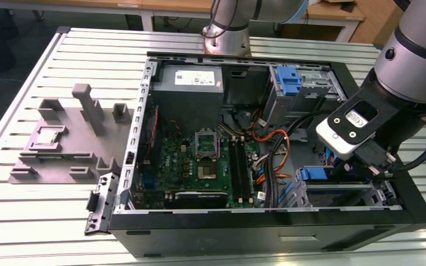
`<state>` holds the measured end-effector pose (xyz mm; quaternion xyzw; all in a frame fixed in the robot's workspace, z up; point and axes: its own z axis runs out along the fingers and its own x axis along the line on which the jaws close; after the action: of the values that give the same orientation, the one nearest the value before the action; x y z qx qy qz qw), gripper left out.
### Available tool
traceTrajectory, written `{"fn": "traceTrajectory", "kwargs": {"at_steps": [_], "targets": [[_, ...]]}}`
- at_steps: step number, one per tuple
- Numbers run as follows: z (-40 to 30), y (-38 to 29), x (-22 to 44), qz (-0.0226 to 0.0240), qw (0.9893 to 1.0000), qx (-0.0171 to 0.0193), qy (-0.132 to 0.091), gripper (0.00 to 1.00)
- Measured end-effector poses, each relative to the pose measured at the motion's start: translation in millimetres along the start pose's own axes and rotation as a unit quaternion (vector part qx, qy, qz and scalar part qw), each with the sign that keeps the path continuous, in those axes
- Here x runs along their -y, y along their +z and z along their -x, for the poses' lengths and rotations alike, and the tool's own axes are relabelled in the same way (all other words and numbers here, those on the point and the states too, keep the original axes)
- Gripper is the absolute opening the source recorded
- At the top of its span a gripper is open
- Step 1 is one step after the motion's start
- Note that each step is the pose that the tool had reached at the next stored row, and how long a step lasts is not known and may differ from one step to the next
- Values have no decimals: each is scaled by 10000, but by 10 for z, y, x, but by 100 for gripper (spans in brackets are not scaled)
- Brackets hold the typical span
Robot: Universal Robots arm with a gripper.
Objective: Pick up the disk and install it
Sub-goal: 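Insert the second disk wire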
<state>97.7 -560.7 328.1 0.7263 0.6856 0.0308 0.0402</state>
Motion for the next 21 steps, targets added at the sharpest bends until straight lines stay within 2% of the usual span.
{"fn": "traceTrajectory", "kwargs": {"at_steps": [3, 4, 5, 6, 12, 16, 21], "targets": [[0, 5, 0, 1, 10000, -5, 0, 17], [0, 1, 0, 0, 10000, -5, 0, 23], [0, -9, -1, 0, 10000, -4, 0, 23], [2, -125, -12, -7, 10000, -16, 2, 23], [3, -243, -25, -32, 10000, -28, 3, 23], [3, -243, -25, -36, 10000, -30, 3, 10], [3, -243, -24, -38, 10000, -29, 3, 10]]}}
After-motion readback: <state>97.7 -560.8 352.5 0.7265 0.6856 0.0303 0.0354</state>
